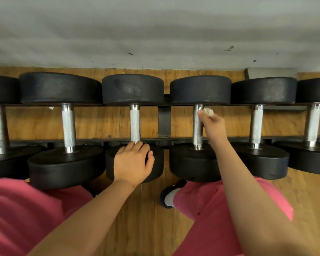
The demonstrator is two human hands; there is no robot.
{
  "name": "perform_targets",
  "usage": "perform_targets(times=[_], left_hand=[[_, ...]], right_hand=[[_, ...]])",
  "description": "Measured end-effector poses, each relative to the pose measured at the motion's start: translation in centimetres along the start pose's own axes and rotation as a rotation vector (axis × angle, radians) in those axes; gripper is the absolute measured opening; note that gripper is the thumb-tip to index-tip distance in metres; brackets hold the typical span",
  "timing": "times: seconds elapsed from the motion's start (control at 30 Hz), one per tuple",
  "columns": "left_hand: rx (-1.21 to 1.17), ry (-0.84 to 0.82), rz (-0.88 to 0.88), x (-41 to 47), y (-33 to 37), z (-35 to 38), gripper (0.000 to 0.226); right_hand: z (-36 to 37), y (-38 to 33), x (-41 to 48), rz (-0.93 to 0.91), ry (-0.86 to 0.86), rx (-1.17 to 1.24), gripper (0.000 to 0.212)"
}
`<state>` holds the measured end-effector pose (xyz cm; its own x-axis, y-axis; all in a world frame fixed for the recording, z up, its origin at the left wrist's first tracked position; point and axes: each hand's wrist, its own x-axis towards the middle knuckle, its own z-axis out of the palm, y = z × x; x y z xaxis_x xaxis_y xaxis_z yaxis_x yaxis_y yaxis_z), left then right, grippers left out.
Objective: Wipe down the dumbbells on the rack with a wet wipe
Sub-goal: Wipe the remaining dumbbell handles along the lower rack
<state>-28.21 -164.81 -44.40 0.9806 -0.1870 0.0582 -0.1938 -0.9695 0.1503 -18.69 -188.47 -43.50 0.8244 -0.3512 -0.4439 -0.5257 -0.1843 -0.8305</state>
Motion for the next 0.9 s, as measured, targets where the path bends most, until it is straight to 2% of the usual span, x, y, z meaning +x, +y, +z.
perform_targets(times=[0.17,0.23,0.3,0.37,0.47,0.6,0.77,0.9], left_hand=[[0.007,-0.010,-0.003,-0.1,0.0,-0.1,0.036],[0.007,-0.004,-0.004,-0.2,0.0,-0.1,0.036],[0.008,0.003,-0.004,-0.1,0.1,-0.2,0.037],[0.005,0.002,-0.004,-0.2,0.1,-0.2,0.037],[-0.008,0.001,-0.004,-0.1,0.1,-0.1,0.038],[-0.025,0.014,-0.005,-0.2,0.1,-0.2,0.038],[-0.045,0.021,0.002,-0.1,0.0,0.0,0.037],[-0.065,0.005,0.010,-0.1,-0.1,0.0,0.037]], right_hand=[[-1.1,0.9,-1.0,-0.127,-0.046,-0.380,0.036],[-1.0,0.2,-1.0,-0.071,-0.077,-0.369,0.037],[-1.0,0.3,-1.1,0.010,-0.102,-0.255,0.027],[-1.7,0.9,-1.6,-0.025,-0.134,-0.237,0.020],[-3.6,1.9,-1.5,-0.113,-0.187,-0.344,0.015],[-4.3,2.7,-1.3,-0.020,-0.281,-0.515,0.012],[-4.2,2.7,-1.3,-0.018,-0.327,-0.568,0.005],[-3.8,2.9,-0.7,-0.043,-0.331,-0.802,0.003]])
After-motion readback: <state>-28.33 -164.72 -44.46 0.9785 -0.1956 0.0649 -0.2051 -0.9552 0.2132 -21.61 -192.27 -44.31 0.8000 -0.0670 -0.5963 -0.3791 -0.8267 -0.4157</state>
